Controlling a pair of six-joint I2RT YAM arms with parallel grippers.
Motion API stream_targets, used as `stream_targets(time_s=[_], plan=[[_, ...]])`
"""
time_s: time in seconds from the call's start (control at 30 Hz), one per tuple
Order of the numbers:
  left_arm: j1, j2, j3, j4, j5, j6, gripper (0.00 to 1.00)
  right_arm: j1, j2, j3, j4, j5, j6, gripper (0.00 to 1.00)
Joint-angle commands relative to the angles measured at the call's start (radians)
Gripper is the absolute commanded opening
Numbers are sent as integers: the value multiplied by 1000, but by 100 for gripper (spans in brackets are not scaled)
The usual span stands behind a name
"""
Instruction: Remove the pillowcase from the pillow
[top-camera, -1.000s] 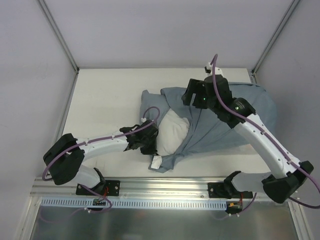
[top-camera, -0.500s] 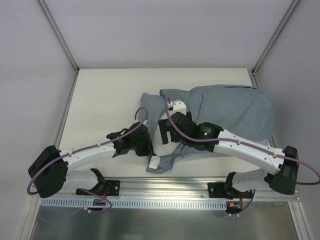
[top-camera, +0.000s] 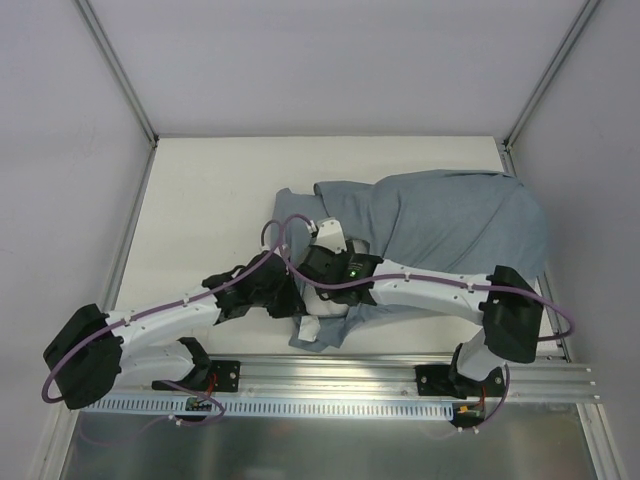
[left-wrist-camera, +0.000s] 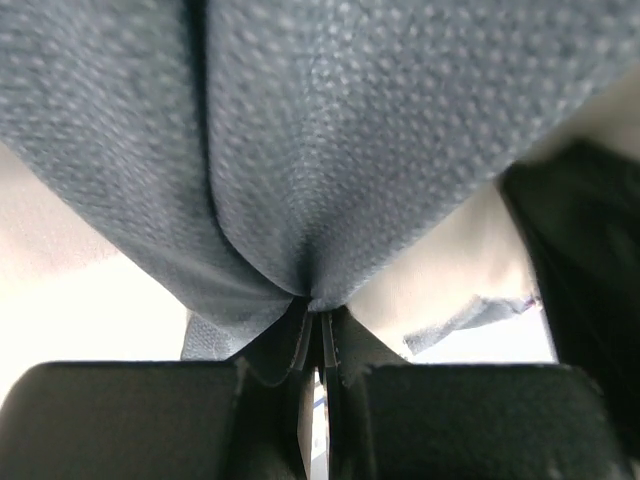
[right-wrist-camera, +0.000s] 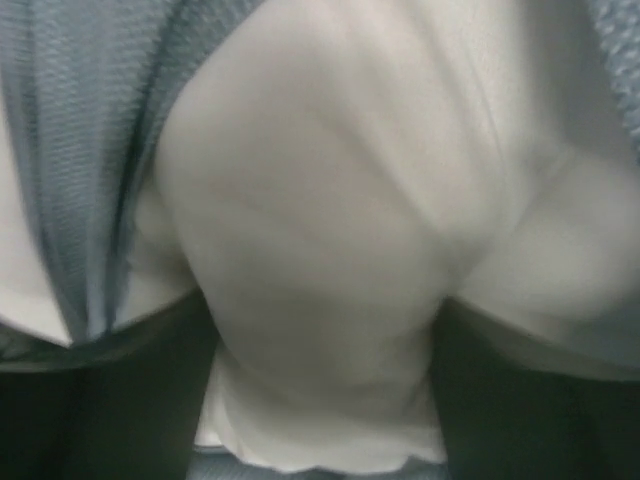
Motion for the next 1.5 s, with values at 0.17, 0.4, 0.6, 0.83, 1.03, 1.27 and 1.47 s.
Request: stream_targets(time_s=[0.17,0.4,0.6,0.83,1.03,1.27,1.47], plan=[[6,-85,-41,58,42,-37,0,-116,-46,62,29,-31,17,1],[-25,-66,-39,87,93,0,0,-388,-163,272,51,16,-3,1],[-63,-27,-61,105,94,1,0,-560,-97,384,66,-32,25,1],[-85,39,-119,127,116,15,0,-684,-28,453,79,-98,66,1],[-99,54,-142,130,53,-19,0,-741,-20,449,72,-215,66,1],[-19,-54,-53,5,16,-33,14,-713,-389,41,194,-522,-12,1],[59,-283,149,-190,-21,156,87,-635,-546,-160,131,-543,-21,1]])
